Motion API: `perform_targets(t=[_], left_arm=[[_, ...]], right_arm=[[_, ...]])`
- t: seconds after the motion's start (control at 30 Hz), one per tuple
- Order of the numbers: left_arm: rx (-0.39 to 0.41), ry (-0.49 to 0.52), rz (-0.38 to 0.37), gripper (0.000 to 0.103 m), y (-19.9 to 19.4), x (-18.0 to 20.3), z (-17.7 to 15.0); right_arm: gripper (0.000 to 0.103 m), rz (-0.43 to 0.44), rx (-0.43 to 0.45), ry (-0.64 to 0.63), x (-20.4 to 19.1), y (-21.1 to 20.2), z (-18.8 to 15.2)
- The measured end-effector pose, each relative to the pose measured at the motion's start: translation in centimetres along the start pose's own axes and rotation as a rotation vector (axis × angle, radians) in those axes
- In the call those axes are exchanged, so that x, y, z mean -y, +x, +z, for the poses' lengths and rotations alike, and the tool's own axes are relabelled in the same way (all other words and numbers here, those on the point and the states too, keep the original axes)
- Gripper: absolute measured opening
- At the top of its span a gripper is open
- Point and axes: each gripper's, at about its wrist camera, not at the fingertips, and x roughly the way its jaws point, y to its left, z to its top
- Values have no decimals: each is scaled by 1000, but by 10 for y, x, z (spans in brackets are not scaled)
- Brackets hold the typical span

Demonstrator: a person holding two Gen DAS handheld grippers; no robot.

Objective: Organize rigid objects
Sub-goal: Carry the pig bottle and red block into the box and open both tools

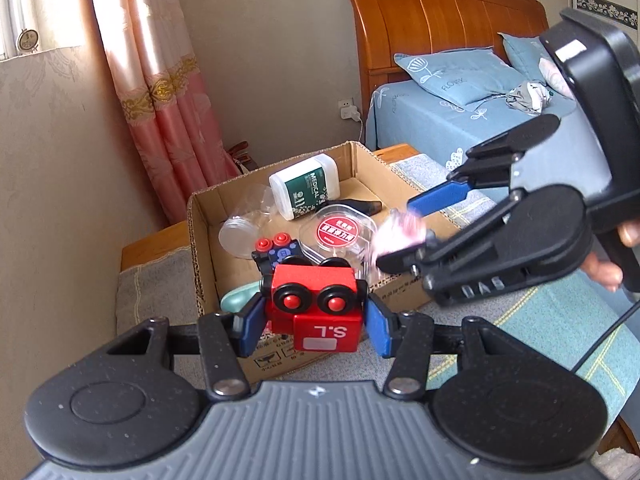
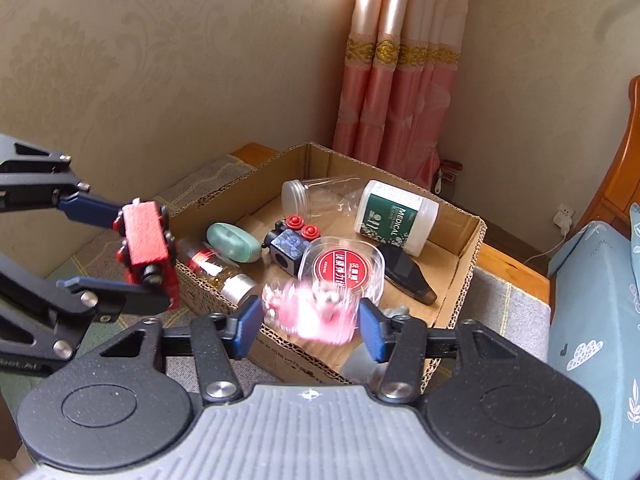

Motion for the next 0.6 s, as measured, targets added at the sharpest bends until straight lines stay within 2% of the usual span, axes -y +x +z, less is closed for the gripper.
perform_targets(t=[0.03, 0.07, 0.2, 0.27, 0.4, 0.6], left_arm=[[0, 0, 1, 51, 0, 0, 0], [-1, 1, 1, 51, 1, 0, 1], [-7, 4, -8, 51, 1, 0, 0], [-7, 1, -18, 51, 1, 0, 0], [-7, 8, -28, 51, 1, 2, 4], [5, 32, -47, 51, 8, 7, 26]], right_arm=[[85, -8, 5, -10, -2, -2, 0], [91, -22, 21, -17, -3, -5, 0], [92, -27, 30, -13, -2, -13, -1], [96, -44, 32, -7, 0, -15, -2], [99, -54, 31, 27, 7, -18, -7], [100, -93, 7, 66, 14, -24, -27]])
